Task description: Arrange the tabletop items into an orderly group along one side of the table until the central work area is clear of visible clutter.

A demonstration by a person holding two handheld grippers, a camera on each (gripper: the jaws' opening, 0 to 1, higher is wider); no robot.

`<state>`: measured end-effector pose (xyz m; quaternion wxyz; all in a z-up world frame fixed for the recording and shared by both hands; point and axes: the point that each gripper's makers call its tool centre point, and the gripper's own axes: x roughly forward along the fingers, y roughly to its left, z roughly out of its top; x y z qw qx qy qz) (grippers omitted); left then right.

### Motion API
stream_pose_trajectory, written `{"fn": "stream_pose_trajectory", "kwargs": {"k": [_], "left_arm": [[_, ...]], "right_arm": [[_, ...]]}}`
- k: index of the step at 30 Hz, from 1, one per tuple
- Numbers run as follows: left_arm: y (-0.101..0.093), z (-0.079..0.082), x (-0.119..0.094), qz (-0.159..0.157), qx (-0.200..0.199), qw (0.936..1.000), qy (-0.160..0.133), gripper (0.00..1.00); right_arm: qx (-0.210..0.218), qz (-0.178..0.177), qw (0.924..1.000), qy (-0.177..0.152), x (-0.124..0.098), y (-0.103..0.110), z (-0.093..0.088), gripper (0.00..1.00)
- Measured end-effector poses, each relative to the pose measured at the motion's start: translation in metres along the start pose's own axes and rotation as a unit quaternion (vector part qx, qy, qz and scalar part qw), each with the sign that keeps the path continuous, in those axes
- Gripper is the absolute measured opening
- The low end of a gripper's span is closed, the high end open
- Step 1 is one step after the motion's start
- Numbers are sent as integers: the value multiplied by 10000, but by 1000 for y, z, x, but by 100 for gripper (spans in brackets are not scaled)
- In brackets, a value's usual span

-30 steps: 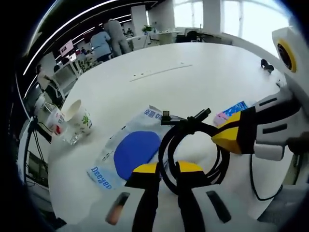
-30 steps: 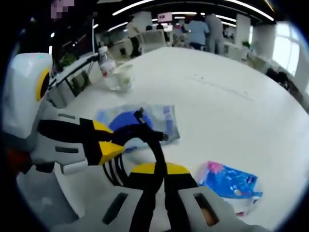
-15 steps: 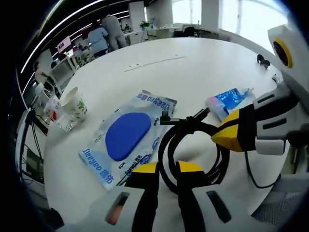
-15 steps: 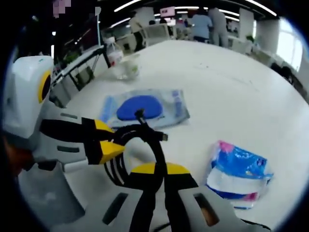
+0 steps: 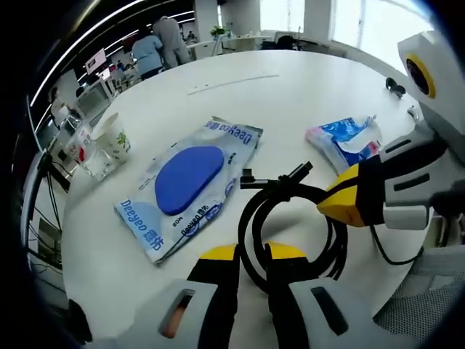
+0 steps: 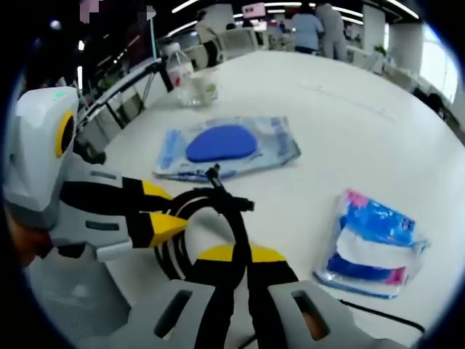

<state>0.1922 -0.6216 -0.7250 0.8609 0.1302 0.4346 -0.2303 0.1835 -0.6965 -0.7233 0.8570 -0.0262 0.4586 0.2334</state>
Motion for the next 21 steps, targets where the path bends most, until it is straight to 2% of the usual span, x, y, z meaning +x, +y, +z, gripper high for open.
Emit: {"fn": "stream_pose_trajectory", "kwargs": {"k": [11, 14, 21], "left_arm": [[-5, -11, 4, -111, -87, 9999, 42, 13], [-7, -13, 6, -145, -89, 9999, 25, 13], [-6, -15, 8, -147, -126, 9998, -30, 14]], "right_arm": [[254, -12, 9996, 125, 6, 1, -14, 1], [195, -99, 9995, 210, 9, 0, -19, 2], [87, -132, 9997, 189, 11, 0, -21, 2]]}}
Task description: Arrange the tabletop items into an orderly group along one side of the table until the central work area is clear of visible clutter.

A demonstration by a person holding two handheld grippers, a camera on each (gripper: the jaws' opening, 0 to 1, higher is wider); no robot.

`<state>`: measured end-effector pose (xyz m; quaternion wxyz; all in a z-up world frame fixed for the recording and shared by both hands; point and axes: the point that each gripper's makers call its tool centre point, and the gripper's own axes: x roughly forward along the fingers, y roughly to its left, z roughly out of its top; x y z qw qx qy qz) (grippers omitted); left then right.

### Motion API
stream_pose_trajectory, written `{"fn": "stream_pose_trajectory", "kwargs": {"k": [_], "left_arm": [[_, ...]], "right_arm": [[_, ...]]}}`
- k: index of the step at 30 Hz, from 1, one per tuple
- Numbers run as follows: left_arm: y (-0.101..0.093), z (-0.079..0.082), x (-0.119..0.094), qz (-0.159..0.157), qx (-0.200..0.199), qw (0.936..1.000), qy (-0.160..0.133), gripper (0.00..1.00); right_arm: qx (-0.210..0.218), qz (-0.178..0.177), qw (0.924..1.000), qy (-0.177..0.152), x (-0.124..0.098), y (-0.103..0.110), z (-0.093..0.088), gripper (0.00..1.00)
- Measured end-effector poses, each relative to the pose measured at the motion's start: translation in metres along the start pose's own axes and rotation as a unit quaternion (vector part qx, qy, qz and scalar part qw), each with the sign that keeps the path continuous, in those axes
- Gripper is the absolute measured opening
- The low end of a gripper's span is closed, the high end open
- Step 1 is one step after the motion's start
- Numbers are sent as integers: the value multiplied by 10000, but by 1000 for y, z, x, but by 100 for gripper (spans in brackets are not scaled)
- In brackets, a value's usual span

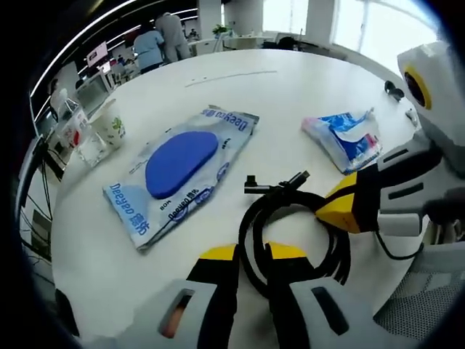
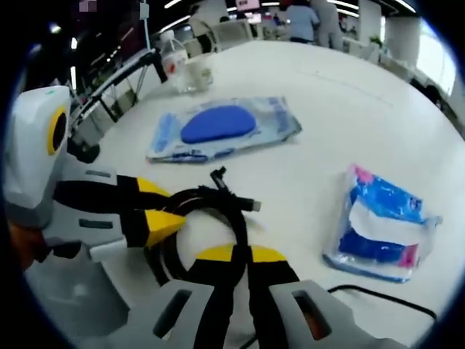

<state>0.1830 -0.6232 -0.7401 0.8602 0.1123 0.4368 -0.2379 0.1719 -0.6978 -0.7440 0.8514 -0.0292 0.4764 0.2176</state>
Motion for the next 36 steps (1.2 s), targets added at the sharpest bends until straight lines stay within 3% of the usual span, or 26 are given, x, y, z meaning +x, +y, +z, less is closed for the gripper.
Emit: {"fn": "stream_pose_trajectory", "kwargs": {"k": [4, 14, 20, 27, 36], "left_arm": [[0, -1, 1, -30, -39, 10000, -17, 15], [5, -3, -4, -134, -254, 9996, -12, 13], [12, 4, -8, -130, -312, 9993, -137, 13], [32, 25, -21, -87, -739, 9954, -598, 12], [48, 35, -28, -105, -955, 9920, -818, 19]], "right_arm": [[-297, 13, 9995, 45, 1, 0, 0, 3], [-384, 54, 9992, 10, 0, 3, 3, 6], [-390, 14, 9992, -123, -7, -2, 14, 9], [-383, -20, 9985, -378, -15, -11, 33, 17], [-384, -56, 9976, -571, -16, -17, 45, 29]]}}
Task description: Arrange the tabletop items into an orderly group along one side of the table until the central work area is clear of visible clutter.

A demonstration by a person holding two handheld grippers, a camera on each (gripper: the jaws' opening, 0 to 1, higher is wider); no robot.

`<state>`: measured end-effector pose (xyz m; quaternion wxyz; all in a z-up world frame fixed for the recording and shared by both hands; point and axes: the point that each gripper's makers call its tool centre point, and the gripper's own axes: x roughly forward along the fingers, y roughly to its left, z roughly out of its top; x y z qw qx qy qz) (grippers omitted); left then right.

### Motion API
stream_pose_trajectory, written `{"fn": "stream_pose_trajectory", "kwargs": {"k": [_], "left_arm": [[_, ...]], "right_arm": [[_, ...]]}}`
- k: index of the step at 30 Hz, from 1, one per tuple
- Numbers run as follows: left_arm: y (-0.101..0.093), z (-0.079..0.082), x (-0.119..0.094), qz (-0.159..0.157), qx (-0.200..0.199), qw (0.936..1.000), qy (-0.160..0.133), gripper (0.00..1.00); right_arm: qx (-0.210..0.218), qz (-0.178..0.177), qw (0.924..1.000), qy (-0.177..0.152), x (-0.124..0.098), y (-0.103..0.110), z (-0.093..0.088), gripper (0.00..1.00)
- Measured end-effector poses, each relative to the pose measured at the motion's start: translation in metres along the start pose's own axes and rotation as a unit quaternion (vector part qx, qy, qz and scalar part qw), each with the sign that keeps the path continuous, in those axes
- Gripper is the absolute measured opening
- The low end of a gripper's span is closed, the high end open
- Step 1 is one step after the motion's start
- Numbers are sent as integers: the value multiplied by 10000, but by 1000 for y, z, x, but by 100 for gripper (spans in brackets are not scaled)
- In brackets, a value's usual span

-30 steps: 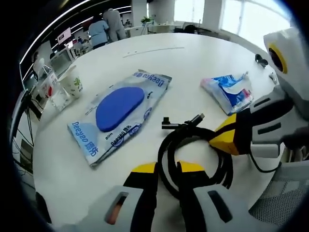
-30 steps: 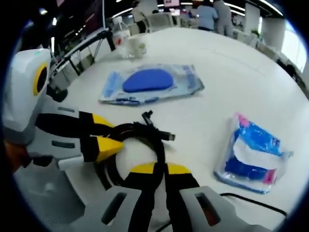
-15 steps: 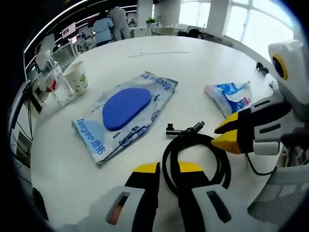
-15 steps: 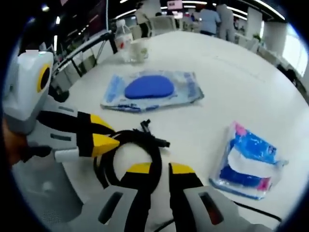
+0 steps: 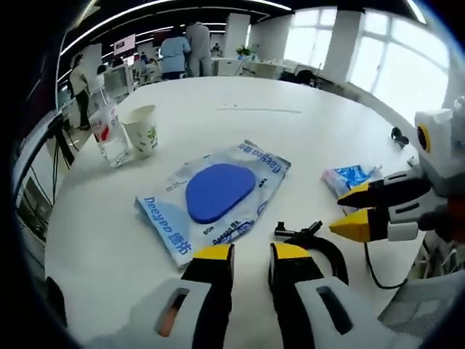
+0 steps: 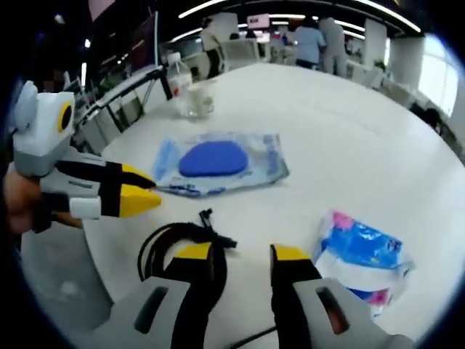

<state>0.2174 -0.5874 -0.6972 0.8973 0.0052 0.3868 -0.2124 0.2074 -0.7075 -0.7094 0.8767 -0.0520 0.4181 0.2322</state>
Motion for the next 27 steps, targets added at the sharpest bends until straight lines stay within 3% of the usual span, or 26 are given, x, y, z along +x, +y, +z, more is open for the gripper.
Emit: {"fn": "stream_pose_trajectory", "kwargs": {"k": [5, 9, 20, 27], "left_arm": [[3, 2, -2, -63, -44, 10000, -45, 25], [10, 5, -4, -26, -116, 9998, -130, 24], [38, 19, -11, 331, -248, 9986, -341, 39], [52, 22, -14, 536, -317, 9974, -372, 45]], "right_arm": [[-34, -23, 10000, -67, 0, -5, 5, 37], [-24, -30, 9999, -118, 1, -9, 11, 43], [-107, 63, 9997, -216, 6, -13, 33, 58], [-95, 124, 9997, -210, 12, -15, 42, 62]]}}
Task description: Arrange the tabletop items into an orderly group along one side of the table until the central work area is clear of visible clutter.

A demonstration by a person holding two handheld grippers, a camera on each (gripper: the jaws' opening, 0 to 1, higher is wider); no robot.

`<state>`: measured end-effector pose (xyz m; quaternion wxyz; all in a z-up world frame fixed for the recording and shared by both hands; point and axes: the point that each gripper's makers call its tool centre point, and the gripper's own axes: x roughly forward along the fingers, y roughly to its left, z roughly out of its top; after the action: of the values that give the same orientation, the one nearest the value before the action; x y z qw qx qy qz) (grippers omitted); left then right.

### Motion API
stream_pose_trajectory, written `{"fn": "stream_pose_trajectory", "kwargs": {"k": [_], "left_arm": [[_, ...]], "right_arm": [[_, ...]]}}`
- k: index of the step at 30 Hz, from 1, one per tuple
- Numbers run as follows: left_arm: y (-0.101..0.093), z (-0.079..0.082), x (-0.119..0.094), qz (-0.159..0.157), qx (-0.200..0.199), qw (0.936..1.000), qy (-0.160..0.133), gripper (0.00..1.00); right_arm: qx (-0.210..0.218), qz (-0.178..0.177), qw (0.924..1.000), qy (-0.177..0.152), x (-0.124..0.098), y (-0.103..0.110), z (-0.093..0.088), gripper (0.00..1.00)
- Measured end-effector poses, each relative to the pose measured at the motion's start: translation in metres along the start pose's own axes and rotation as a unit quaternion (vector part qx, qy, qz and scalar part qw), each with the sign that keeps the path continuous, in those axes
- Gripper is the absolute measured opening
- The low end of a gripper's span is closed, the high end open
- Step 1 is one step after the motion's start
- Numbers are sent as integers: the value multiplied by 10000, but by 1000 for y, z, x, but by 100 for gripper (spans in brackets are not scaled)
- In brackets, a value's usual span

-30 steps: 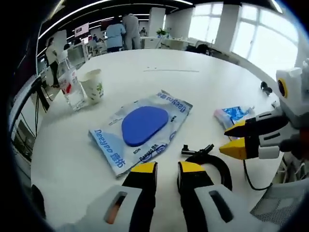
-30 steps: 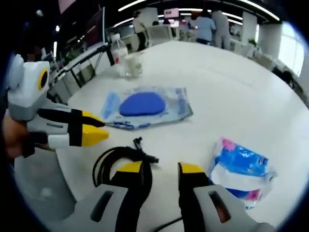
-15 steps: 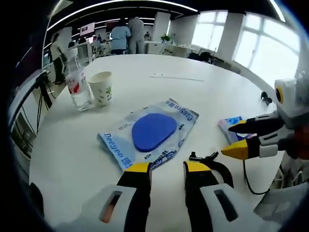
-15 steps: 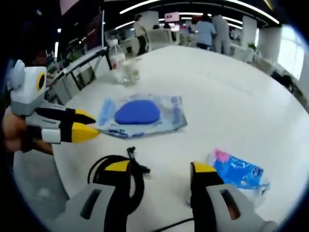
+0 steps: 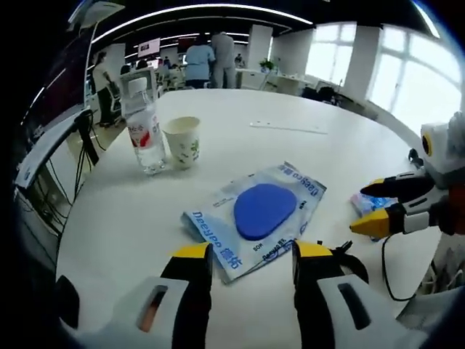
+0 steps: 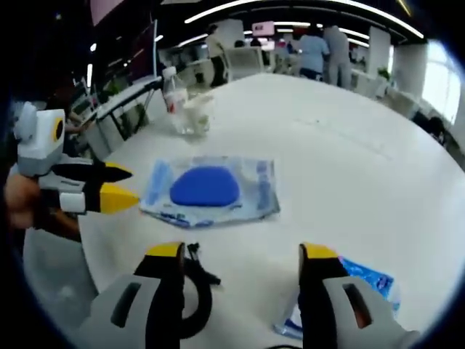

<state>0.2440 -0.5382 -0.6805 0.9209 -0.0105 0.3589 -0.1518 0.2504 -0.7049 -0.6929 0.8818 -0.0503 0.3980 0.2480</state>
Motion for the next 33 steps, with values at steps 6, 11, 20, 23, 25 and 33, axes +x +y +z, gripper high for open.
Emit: {"fn": "stream_pose_trajectory", "kwargs": {"k": [6, 11, 20, 23, 25, 33], "left_arm": [[5, 0, 1, 35, -48, 10000, 21, 48], [7, 1, 4, 1, -9, 10000, 45, 51], [5, 1, 8, -101, 115, 9997, 169, 62], [7, 2, 9, -90, 124, 9998, 158, 63], [8, 3, 10, -89, 138, 9997, 166, 66], [10, 5, 16, -138, 146, 9995, 226, 77]], "right_arm": [[145, 156, 9998, -24, 5, 1, 9, 69], [151, 216, 9996, 43, 12, -1, 13, 73], [212, 311, 9993, 67, 20, -6, 25, 77], [296, 324, 9990, 74, 23, -9, 28, 77], [337, 335, 9988, 68, 25, -10, 30, 78], [343, 378, 9986, 132, 33, -15, 34, 83]]}}
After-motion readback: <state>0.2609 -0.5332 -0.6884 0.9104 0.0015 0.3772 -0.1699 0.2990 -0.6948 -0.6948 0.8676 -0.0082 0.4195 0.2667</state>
